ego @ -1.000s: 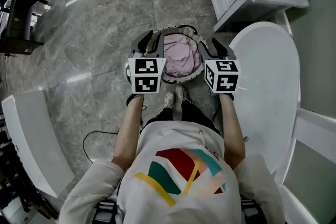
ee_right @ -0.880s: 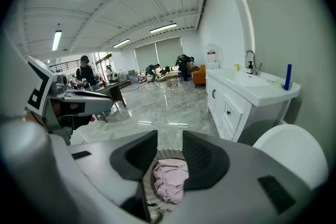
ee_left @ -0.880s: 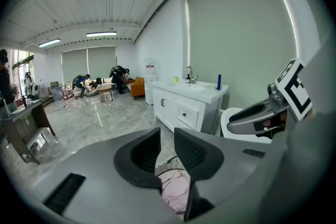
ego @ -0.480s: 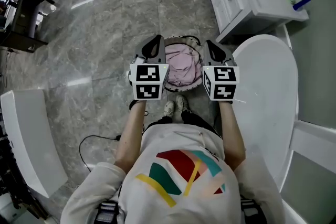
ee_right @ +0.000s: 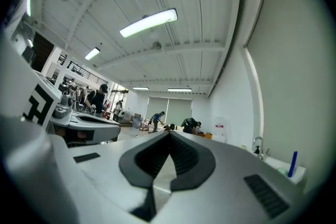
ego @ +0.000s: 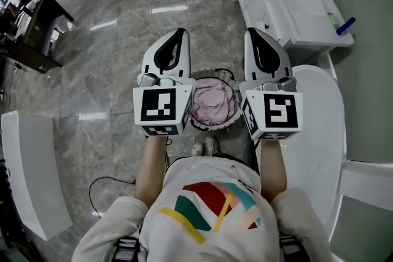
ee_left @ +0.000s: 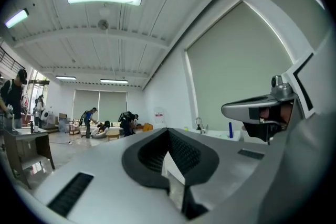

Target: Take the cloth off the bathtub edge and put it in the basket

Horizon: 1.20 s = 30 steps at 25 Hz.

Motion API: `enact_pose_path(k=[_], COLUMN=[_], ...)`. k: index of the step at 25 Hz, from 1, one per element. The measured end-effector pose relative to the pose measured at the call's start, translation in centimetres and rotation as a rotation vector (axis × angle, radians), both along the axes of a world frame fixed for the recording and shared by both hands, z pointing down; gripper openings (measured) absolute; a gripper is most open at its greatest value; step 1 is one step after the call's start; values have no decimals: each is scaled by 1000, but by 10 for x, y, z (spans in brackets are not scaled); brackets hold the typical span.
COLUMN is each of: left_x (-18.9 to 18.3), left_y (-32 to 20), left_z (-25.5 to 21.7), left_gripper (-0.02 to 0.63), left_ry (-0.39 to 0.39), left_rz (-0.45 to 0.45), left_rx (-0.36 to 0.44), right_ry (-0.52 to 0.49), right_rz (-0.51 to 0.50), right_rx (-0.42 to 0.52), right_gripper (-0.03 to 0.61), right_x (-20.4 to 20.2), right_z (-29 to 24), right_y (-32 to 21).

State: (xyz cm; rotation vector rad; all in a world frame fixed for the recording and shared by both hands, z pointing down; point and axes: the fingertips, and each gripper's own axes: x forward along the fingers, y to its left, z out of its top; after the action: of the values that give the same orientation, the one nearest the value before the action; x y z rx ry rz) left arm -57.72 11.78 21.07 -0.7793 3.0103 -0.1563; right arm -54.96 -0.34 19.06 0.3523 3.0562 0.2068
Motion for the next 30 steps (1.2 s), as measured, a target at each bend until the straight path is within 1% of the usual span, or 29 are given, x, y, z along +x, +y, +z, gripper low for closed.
enact_pose_path(k=[4, 6, 10, 14, 17, 20, 23, 30], left_x=[22, 37, 59, 67, 71, 70, 67, 67], left_y=[4, 4, 9, 7, 7, 9, 11, 15], left_z=[-45, -60, -67, -56, -58, -59, -53, -50], left_gripper=[17, 17, 17, 17, 17, 17, 17, 17], left_ry=[-93, -143, -187, -176, -177, -179, -160, -169], left_rz=[-30, -26, -30, -23, -11, -16, -29, -31], left_rx=[54, 87, 118, 120, 120, 107, 101, 112], right_ry=[-110, -137, -163, -123, -101, -97, -101, -93], right_rz=[-42, -42, -12, -13, -18, -13, 0, 16], right_rx=[-22, -42, -77, -83, -88, -81, -79, -66], right_gripper=[11, 12, 12, 11, 11, 11, 11, 11], right_x=[28, 45, 67, 70, 72, 71, 69, 67], right_z=[-43, -47, -41, -22, -16, -15, -13, -9], right_y=[15, 20, 18, 21, 24, 25, 21, 20])
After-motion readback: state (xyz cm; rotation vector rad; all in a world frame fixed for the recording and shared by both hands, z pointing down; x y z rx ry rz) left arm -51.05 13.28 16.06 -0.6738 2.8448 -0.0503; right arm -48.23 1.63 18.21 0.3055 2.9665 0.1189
